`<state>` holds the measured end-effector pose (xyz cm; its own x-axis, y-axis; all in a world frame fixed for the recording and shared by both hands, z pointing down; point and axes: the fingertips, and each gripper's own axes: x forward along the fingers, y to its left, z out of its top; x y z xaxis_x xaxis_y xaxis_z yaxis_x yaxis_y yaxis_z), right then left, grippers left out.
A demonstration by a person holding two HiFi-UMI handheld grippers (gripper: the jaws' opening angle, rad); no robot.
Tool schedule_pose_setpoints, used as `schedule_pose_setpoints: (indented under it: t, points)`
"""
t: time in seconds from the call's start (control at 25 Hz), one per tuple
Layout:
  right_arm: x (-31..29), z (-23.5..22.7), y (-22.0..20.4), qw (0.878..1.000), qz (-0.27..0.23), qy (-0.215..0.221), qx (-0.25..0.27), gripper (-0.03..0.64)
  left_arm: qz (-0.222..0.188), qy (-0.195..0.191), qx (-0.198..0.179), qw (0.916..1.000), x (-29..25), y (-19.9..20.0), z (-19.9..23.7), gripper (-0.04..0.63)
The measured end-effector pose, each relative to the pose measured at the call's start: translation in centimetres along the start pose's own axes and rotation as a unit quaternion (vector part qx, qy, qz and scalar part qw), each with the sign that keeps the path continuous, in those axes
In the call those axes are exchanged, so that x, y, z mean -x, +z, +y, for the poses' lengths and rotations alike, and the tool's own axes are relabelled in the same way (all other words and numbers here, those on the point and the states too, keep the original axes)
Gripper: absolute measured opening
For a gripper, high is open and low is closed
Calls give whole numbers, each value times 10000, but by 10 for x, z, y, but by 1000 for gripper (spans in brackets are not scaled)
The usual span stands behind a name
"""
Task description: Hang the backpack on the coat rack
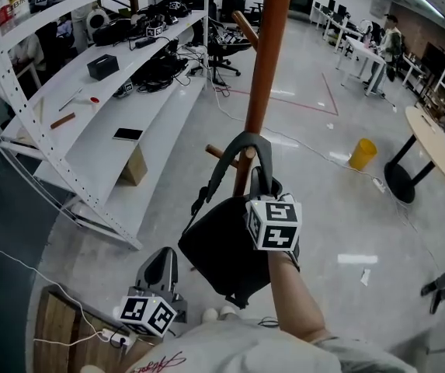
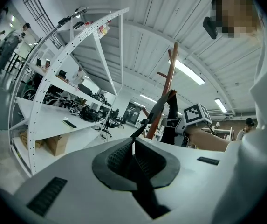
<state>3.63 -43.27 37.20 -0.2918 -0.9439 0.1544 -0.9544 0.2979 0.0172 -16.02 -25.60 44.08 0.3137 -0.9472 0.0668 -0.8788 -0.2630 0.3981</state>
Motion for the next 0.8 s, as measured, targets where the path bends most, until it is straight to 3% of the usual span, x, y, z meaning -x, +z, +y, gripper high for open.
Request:
schedule_pose_setpoints:
  t: [0.48,0.64,0.8]
  points:
    - [16,3,0,9982,-289,-341,402,29,161,-321,-270,9990,-4,-3,-6,25]
    - [24,8,-4,9980,-324,-360,408,96,255,-419,-288,9984,-3,-10,-3,25]
    - [34,9,-9,9975,-354,-433,426,102,302,-496,-342,9977,-1,-13,-3,25]
